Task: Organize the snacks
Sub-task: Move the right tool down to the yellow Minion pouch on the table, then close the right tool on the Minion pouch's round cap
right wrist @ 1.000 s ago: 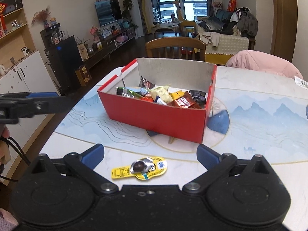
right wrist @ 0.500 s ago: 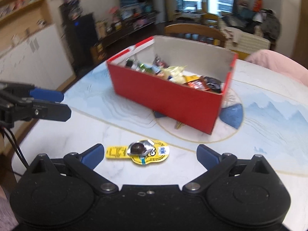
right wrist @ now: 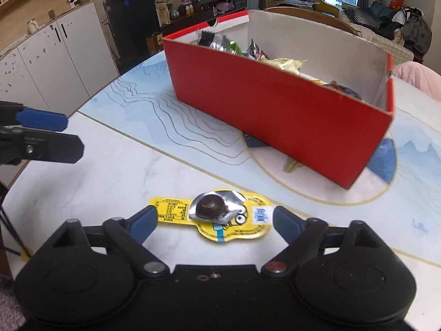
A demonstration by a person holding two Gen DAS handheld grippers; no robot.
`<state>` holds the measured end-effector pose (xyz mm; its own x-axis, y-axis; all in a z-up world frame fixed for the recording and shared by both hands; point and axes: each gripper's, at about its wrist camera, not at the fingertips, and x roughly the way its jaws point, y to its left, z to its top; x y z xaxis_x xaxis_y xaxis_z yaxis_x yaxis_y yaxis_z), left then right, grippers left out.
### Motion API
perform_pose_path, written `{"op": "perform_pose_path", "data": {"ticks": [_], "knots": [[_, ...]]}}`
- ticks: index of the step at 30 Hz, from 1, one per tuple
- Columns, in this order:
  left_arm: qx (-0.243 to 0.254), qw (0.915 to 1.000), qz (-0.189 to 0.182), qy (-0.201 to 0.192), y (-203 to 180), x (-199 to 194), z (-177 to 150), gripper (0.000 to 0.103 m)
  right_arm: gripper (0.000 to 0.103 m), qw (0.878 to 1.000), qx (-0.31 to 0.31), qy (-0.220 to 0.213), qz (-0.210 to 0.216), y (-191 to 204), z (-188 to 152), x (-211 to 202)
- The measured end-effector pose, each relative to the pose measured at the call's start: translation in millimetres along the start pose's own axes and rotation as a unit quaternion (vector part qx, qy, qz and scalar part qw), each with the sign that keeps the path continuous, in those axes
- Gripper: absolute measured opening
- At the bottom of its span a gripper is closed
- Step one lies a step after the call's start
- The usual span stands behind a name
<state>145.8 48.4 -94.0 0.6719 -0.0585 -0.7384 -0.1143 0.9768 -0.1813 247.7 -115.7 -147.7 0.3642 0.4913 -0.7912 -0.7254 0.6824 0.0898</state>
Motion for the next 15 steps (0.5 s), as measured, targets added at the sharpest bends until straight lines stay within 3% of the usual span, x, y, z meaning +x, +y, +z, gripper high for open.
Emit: {"op": "perform_pose_path", "data": {"ticks": [9, 15], "knots": [[0.0, 0.9996, 0.027, 0.005, 0.3, 2.0, -5.6, 0.086, 0.082, 1.0, -0.017, 0.004, -0.006, 0.7, 6.9, 18.5], [-0.006, 0.9995, 0.031, 0.007, 2.9, 3.4, -6.1, 0.086, 0.065, 0.999, -0.051, -0.003, -0.017, 6.3, 6.9, 20.3]]}}
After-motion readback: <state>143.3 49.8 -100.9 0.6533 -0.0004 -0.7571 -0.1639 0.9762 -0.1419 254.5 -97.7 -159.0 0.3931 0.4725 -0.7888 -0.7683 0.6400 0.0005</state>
